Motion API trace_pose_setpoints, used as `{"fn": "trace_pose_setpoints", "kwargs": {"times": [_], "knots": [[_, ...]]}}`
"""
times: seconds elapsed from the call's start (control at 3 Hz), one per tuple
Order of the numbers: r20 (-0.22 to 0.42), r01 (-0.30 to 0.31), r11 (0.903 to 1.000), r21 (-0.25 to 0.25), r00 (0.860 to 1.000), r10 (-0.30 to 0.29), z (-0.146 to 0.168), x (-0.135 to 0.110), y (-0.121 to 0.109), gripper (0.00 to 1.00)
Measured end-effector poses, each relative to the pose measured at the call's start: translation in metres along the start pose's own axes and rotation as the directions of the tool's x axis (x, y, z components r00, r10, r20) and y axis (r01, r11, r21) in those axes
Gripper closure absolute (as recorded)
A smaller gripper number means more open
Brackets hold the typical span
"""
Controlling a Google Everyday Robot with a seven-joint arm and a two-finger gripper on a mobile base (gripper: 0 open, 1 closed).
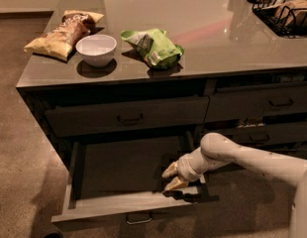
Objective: Open middle drawer
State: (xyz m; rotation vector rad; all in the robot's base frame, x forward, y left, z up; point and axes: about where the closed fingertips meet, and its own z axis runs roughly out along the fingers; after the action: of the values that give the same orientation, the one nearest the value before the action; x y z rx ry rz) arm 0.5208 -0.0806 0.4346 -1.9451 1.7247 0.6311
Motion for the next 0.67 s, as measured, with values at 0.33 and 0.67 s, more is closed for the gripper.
{"fn": "trace_pose_setpoints", "kwargs": {"times": [0.33,0.67], "knots": [[0.082,0.008,0.9954,0.095,0.997,-0.016,-0.0295,-0.0138,-0.0181,0.33],[0.076,0.009,0.9965,0.084,0.997,-0.015,-0.0248,-0.0135,-0.0161,0.1]]}}
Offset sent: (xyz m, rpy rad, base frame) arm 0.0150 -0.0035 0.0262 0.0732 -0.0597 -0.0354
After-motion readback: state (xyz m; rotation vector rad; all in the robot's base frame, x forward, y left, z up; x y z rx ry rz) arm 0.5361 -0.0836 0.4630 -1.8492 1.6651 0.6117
